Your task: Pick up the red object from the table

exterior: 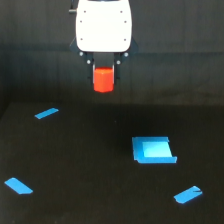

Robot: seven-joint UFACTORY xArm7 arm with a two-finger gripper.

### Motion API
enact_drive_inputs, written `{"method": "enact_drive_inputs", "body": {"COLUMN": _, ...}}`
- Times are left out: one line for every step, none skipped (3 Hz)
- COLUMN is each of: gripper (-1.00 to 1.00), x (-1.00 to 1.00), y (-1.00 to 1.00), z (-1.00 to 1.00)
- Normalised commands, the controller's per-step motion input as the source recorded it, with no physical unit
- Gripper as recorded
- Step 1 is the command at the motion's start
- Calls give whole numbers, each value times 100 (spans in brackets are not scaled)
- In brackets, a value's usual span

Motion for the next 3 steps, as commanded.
{"method": "enact_drive_inputs", "body": {"gripper": -100, "x": 20, "y": 9, "z": 60}}
{"method": "enact_drive_inputs", "body": {"gripper": -100, "x": 20, "y": 1, "z": 68}}
{"method": "enact_drive_inputs", "body": {"gripper": -100, "x": 18, "y": 4, "z": 76}}
